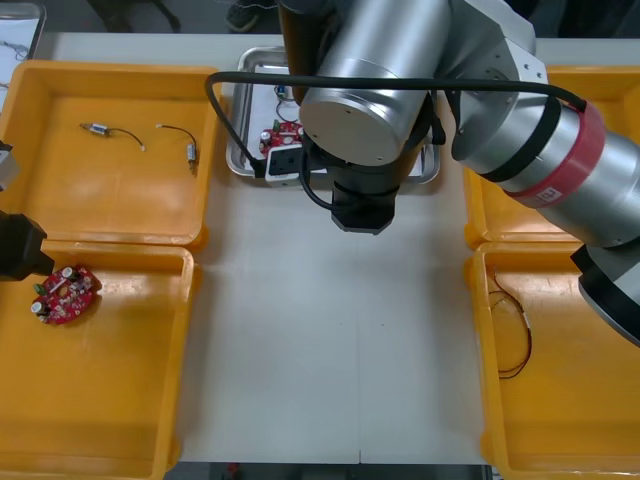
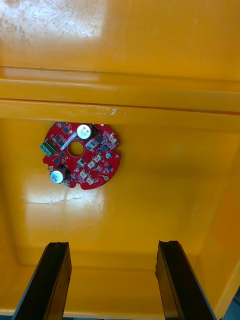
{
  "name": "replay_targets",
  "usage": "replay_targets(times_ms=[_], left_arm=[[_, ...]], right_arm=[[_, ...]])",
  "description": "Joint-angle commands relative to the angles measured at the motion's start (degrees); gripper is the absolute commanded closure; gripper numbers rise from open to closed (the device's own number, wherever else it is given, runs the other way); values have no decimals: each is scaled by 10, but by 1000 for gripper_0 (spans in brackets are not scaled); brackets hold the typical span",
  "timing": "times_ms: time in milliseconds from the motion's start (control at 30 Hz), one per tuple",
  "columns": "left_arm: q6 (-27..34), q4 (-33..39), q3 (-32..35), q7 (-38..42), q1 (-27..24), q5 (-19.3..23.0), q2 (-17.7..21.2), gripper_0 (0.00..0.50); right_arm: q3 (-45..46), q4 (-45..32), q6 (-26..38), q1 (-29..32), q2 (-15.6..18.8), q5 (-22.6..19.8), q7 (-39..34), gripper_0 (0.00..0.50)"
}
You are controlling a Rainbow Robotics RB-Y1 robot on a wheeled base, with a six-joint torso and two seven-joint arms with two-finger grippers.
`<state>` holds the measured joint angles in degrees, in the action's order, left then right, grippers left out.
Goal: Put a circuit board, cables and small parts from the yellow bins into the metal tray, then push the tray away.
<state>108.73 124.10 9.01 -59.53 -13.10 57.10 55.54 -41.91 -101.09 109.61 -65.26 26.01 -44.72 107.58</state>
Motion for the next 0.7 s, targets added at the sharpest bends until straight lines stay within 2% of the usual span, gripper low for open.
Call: replay_targets(times_ms=[33,367,700], left_arm=[[-4,16,19,-33,11,-4,3,0],[-4,16,19,-33,11,-4,3,0],[-4,16,19,-33,11,-4,3,0]], right_arm=[[65,-74,4,46,41,-5,-69,0],[189,-131,4,105,61,-40,-210,0],[316,-216,4,206,128,-88,-348,0]])
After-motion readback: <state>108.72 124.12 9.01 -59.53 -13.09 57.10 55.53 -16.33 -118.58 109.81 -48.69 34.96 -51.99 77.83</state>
